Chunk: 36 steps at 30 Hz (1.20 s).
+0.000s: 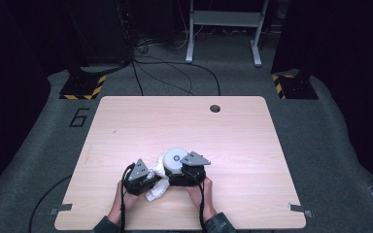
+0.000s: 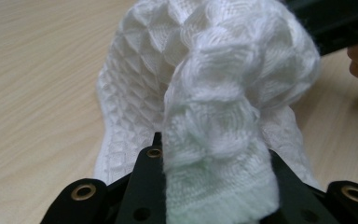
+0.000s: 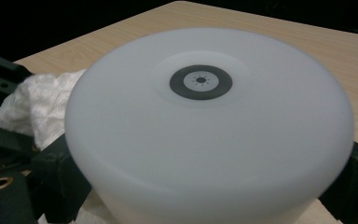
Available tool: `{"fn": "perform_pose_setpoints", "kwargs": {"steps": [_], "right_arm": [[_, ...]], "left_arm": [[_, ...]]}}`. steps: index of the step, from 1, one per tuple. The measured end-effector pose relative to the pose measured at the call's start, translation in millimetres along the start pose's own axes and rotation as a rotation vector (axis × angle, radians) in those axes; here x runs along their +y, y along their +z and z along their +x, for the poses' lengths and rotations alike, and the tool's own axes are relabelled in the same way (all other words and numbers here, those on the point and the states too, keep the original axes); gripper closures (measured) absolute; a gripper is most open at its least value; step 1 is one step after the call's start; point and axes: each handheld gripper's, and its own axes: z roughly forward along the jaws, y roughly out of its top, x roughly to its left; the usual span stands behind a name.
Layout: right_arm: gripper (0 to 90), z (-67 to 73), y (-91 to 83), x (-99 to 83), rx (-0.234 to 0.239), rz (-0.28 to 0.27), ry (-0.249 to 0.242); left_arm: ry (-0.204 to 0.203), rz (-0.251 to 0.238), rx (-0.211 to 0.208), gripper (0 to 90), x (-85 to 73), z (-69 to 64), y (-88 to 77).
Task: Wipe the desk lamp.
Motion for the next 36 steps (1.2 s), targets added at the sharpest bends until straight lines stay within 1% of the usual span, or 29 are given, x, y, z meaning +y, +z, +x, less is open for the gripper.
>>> {"fn": "perform_pose_setpoints", "kwargs": {"steps": [1, 2, 3, 4, 5, 6, 7, 9, 12, 13, 15, 16, 17, 18, 19, 20, 22, 23, 24, 25, 26, 27, 30, 31, 32, 33, 34, 35, 36], "right_arm": [[7.5, 0.1, 0.0, -0.1, 0.0, -0.001, 0.001], [7.5, 0.1, 0.1, -0.1, 0.0, -0.001, 0.001], [7.5, 0.1, 0.1, -0.1, 0.001, 0.0, 0.001], [7.5, 0.1, 0.1, -0.1, 0.0, -0.001, 0.001], [7.5, 0.2, 0.2, -0.2, 0.0, 0.0, 0.001], [7.5, 0.1, 0.0, -0.1, -0.001, 0.002, 0.0], [7.5, 0.1, 0.1, -0.3, -0.001, 0.0, 0.001], [7.5, 0.1, 0.1, -0.3, 0.0, 0.002, 0.0], [7.5, 0.5, 0.0, -0.4, -0.004, 0.003, 0.004], [7.5, 0.5, 0.0, -0.4, -0.004, 0.003, 0.003], [7.5, 0.6, 0.1, -0.4, -0.007, 0.003, 0.003], [7.5, 0.6, 0.2, -0.4, -0.008, 0.003, 0.003], [7.5, 0.6, 0.1, -0.4, -0.007, 0.004, 0.002], [7.5, 0.6, 0.0, -0.4, -0.006, 0.004, 0.002], [7.5, 0.7, 0.0, -0.5, -0.006, 0.003, 0.002], [7.5, 0.7, 0.0, -0.6, -0.007, 0.003, 0.002], [7.5, 0.7, 0.0, -0.5, -0.006, 0.003, 0.002], [7.5, 0.6, 0.4, -0.8, -0.002, -0.005, 0.004], [7.5, 0.3, 0.4, -0.8, -0.001, -0.004, -0.001], [7.5, 1.0, 0.3, -0.8, -0.01, -0.004, 0.005], [7.5, 0.7, 0.0, -0.5, -0.006, 0.002, 0.002], [7.5, 0.6, 0.6, -0.9, -0.002, -0.008, 0.002], [7.5, 0.3, 0.3, -0.8, -0.001, -0.004, -0.002], [7.5, 0.4, 0.4, -0.8, -0.002, -0.005, -0.001], [7.5, 0.9, 0.6, -0.9, -0.006, -0.007, 0.005], [7.5, 0.9, 0.5, -0.9, -0.008, -0.008, 0.005], [7.5, 0.7, 0.0, -0.5, -0.008, 0.004, 0.002], [7.5, 0.8, 0.1, -0.5, -0.007, 0.003, 0.002], [7.5, 0.8, 0.0, -0.5, -0.007, 0.004, 0.002]], "left_arm": [[-0.005, 0.0, 0.0, 78.1, 2.0, 1.1, 0.1], [0.002, 0.002, 0.003, 78.0, 3.9, 2.5, 0.6], [0.009, -0.002, 0.016, 78.1, 5.6, 3.5, 1.7], [0.016, 0.003, 0.01, 78.0, 7.3, 4.9, 1.7], [0.011, 0.003, 0.012, 78.0, 8.3, 6.3, 2.0], [0.018, 0.01, 0.008, 78.0, 9.4, 8.5, 1.5], [0.011, 0.009, 0.003, 78.1, 9.9, 9.2, 1.7], [0.02, 0.007, 0.006, 78.1, 11.1, 10.5, 1.4], [0.012, 0.007, 0.006, 78.1, 11.0, 10.8, 0.9], [0.01, 0.002, 0.017, 78.1, 10.4, 10.6, 1.5], [0.005, -0.002, 0.019, 78.1, 9.6, 9.8, 0.3], [0.009, 0.008, 0.016, 78.2, 9.4, 9.7, -1.7], [0.011, 0.005, 0.019, 78.2, 8.7, 9.3, -3.2], [0.023, 0.007, 0.025, 78.2, 8.2, 9.2, -5.3], [0.011, 0.001, 0.026, 78.2, 7.0, 7.9, -6.5], [0.019, 0.003, 0.031, 78.2, 5.8, 8.6, -8.0], [-0.003, 0.005, 0.032, 78.2, 2.5, 8.8, -9.8], [0.009, 0.006, 0.045, 78.3, 0.7, 10.4, -10.1], [-0.005, 0.017, 0.039, 78.2, -0.5, 11.2, -11.3], [-0.007, 0.019, 0.039, 78.2, -1.7, 12.8, -12.2], [-0.016, 0.003, 0.05, 78.3, -2.9, 12.7, -11.7], [-0.016, 0.003, 0.05, 78.2, -2.9, 12.7, -11.7], [-0.006, 0.016, 0.049, 78.3, -3.8, 12.3, -16.2], [-0.012, 0.012, 0.046, 78.3, -4.5, 10.6, -17.3], [-0.003, 0.004, 0.059, 78.3, -5.8, 9.1, -18.0], [-0.006, 0.004, 0.05, 78.4, -7.1, 7.2, -19.5], [0.0, 0.019, 0.028, 78.4, -8.6, 5.9, -21.6], [-0.002, 0.028, 0.009, 78.4, -10.6, 2.5, -22.3], [0.005, 0.031, 0.006, 78.4, -12.6, -1.3, -22.4]]}}
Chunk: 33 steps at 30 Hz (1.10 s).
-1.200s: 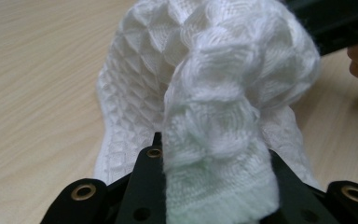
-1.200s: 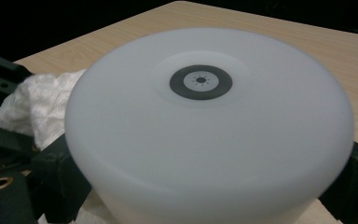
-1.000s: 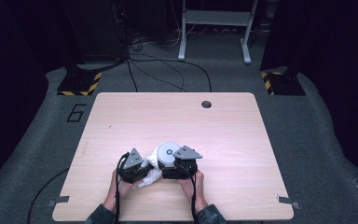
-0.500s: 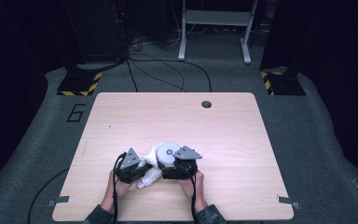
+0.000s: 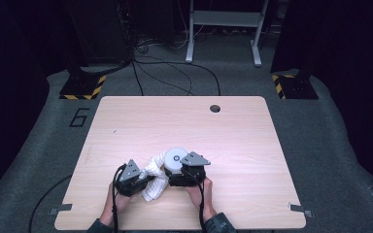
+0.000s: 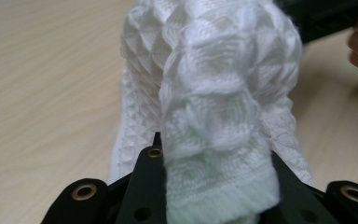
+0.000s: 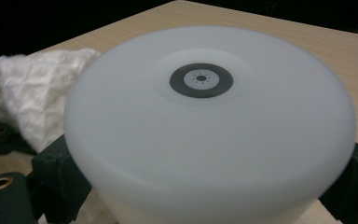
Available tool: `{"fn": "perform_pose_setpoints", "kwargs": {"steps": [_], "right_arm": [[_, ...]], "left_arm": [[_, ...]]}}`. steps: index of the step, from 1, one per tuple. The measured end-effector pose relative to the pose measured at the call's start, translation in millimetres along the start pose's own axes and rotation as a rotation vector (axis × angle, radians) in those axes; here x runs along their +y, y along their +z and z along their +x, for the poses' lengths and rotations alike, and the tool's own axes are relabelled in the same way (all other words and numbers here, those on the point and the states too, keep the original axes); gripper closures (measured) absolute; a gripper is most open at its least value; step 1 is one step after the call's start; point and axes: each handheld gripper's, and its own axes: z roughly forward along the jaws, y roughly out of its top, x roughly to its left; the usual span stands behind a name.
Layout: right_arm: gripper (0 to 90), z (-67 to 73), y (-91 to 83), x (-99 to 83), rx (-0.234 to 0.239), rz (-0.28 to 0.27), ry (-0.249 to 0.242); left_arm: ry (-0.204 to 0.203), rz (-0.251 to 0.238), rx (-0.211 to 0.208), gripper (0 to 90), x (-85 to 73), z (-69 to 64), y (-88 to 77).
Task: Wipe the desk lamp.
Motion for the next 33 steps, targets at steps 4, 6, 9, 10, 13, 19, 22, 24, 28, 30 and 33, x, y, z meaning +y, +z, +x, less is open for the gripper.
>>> {"fn": "perform_pose_setpoints", "kwargs": {"steps": [4, 6, 9, 10, 13, 19, 22, 24, 28, 30, 33], "right_arm": [[7.5, 0.0, 0.1, 0.1, 0.0, 0.001, -0.001], [7.5, 0.0, 0.1, 0.1, 0.0, 0.001, -0.001], [7.5, 0.0, 0.6, 0.0, 0.001, -0.007, 0.0], [7.5, 0.1, 0.7, 0.0, 0.001, -0.007, 0.001], [7.5, -0.3, 0.9, -0.2, 0.005, -0.007, 0.002], [7.3, -0.7, 0.7, -0.3, 0.011, 0.004, 0.007], [7.3, -0.7, 0.8, -0.4, 0.01, 0.003, 0.008], [7.3, -0.5, 0.9, -0.6, 0.009, 0.001, 0.009], [7.3, -0.5, 1.1, -0.6, 0.009, 0.001, 0.008], [7.3, -0.5, 0.9, -0.6, 0.01, 0.006, 0.009], [7.3, -0.9, 1.3, -0.8, 0.011, 0.003, 0.006]], "left_arm": [[0.008, -0.004, -0.032, 78.4, -6.6, -14.1, 0.6], [0.014, -0.005, -0.023, 78.4, -8.0, -16.1, 0.9], [-0.016, -0.014, 0.002, 78.3, -8.1, -9.0, -0.5], [-0.032, -0.02, 0.018, 78.3, -7.6, -5.6, -1.0], [-0.061, -0.05, 0.069, 78.1, -3.8, 7.7, -3.0], [-0.068, -0.081, 0.071, 78.1, 19.6, 28.3, -0.1], [-0.051, -0.09, 0.071, 78.0, 32.2, 28.2, 5.6], [-0.04, -0.097, 0.072, 78.1, 39.6, 27.4, 7.4], [-0.024, -0.127, 0.078, 78.0, 54.7, 30.7, 5.2], [-0.025, -0.135, 0.07, 78.0, 62.2, 31.9, 4.3], [-0.01, -0.128, 0.061, 77.9, 69.3, 33.0, 11.2]]}}
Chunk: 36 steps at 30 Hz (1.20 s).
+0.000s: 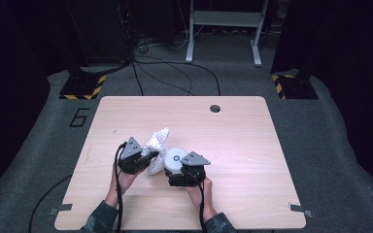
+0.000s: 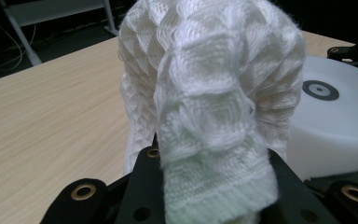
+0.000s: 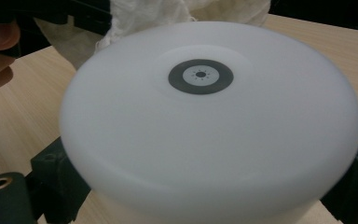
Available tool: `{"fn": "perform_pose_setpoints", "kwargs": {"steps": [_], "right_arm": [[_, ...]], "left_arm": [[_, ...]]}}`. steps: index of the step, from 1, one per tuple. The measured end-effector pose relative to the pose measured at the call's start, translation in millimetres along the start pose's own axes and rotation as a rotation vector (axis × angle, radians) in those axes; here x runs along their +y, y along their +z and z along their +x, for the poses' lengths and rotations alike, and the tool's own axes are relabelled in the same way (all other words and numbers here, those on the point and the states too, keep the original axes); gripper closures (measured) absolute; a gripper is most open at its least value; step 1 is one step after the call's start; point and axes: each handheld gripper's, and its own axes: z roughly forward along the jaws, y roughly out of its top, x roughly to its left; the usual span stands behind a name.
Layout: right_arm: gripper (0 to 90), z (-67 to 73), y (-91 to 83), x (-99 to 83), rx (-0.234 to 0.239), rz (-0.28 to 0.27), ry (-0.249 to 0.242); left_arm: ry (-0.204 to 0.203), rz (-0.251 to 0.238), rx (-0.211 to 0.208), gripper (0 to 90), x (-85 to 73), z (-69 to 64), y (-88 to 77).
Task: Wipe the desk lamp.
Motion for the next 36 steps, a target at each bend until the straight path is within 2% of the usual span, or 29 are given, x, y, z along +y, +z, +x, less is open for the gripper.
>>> {"fn": "perform_pose_setpoints", "kwargs": {"steps": [3, 6, 8, 15, 17, 20, 22, 23, 25, 28, 30, 32, 36], "right_arm": [[7.2, -0.1, 0.1, -0.2, 0.0, 0.002, 0.001], [7.2, -0.1, 0.3, -0.2, 0.002, 0.002, 0.001], [7.2, -0.4, 0.3, -0.3, 0.005, 0.004, -0.002], [7.1, -0.5, 1.5, -1.1, 0.008, -0.001, 0.006], [7.1, -0.3, 1.8, -1.2, 0.006, 0.0, 0.009], [7.1, 0.3, 2.0, -1.1, 0.001, 0.001, 0.015], [7.1, 0.3, 2.2, -1.1, 0.003, 0.003, 0.011], [7.1, 0.6, 2.1, -1.1, 0.003, 0.005, 0.016], [7.1, 0.3, 2.3, -1.4, 0.003, 0.004, 0.011], [7.2, 0.0, 2.3, -1.5, 0.005, 0.006, 0.003], [7.2, 0.3, 2.4, -1.5, 0.004, 0.007, 0.006], [7.2, 0.2, 2.4, -1.6, 0.004, 0.008, 0.002], [7.3, -0.1, 2.6, -1.7, 0.005, 0.008, -0.004]], "left_arm": [[0.011, 0.028, -0.023, 77.9, 0.8, -2.2, 12.2], [0.036, 0.056, -0.018, 78.0, -0.9, -5.8, 22.9], [0.035, 0.074, -0.027, 78.3, -3.4, -5.1, 27.6], [0.055, 0.125, -0.064, 79.0, -19.8, -2.4, 41.2], [0.077, 0.145, -0.06, 79.2, -23.5, -3.0, 44.9], [0.06, 0.161, -0.067, 79.3, -29.8, -3.1, 50.9], [0.062, 0.176, -0.07, 79.3, -34.4, -2.6, 54.6], [0.065, 0.186, -0.057, 79.3, -37.1, -3.6, 56.7], [0.065, 0.199, -0.067, 79.4, -41.1, -3.3, 58.8], [0.054, 0.199, -0.08, 79.4, -41.2, -0.9, 58.3], [0.01, 0.168, -0.095, 79.2, -39.7, 2.0, 57.0], [-0.009, 0.14, -0.117, 79.1, -34.3, 5.1, 52.8], [0.009, 0.088, -0.121, 79.1, -16.2, 6.5, 41.8]]}}
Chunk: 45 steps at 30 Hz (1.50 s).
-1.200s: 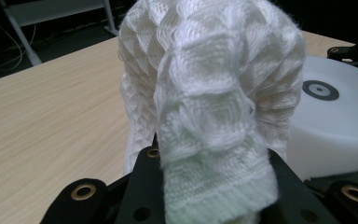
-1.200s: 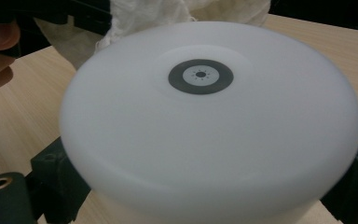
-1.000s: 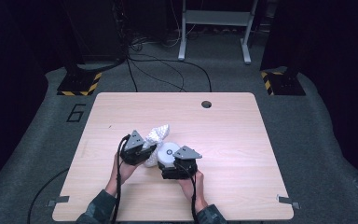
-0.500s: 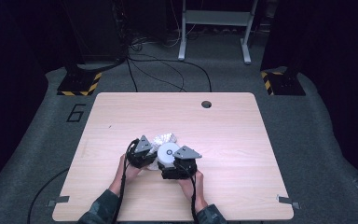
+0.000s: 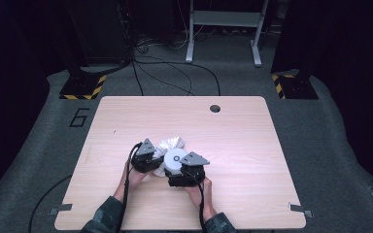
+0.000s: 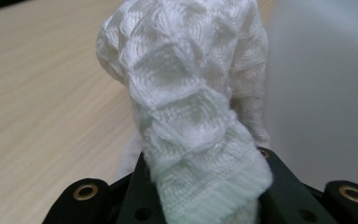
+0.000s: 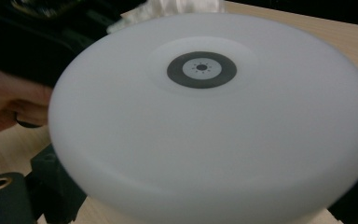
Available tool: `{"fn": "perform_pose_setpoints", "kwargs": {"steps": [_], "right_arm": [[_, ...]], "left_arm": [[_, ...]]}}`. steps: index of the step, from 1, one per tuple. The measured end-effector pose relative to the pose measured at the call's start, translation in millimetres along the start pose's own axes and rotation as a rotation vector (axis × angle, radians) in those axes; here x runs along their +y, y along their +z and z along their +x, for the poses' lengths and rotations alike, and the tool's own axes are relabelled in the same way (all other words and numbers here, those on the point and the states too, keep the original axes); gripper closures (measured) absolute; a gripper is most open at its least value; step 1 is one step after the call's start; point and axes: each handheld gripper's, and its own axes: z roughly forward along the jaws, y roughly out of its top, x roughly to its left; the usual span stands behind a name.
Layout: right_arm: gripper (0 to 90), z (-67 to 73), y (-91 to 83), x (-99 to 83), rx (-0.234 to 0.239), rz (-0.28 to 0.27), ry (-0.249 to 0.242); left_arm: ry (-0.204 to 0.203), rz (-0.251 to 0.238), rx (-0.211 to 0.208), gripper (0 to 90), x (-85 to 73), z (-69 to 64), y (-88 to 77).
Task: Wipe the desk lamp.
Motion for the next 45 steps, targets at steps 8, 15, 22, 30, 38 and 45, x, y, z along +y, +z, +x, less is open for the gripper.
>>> {"fn": "perform_pose_setpoints", "kwargs": {"steps": [8, 15, 22, 30, 38, 45], "right_arm": [[7.3, 0.3, 0.5, -0.5, -0.004, -0.002, 0.0], [7.3, 1.1, 0.1, -0.8, -0.007, 0.005, 0.006], [7.4, 1.7, -0.4, -1.6, -0.01, 0.007, 0.009], [7.4, 1.7, 0.2, -2.1, -0.009, 0.001, 0.006], [7.5, 1.8, 0.5, -2.3, -0.009, 0.002, 0.002], [7.5, 2.6, 0.4, -2.9, -0.007, 0.001, 0.01]], "left_arm": [[0.022, 0.009, -0.019, 79.2, 7.3, 2.0, -0.3], [0.033, 0.107, -0.007, 79.4, -15.4, 0.0, 20.1], [0.04, 0.113, -0.007, 79.4, -19.0, -0.2, 21.6], [0.041, 0.003, -0.027, 79.2, 4.2, -0.2, -8.4], [0.078, 0.107, 0.02, 79.3, -14.9, -7.6, 5.7], [0.055, 0.1, 0.03, 79.3, -21.1, -10.6, 4.4]]}}
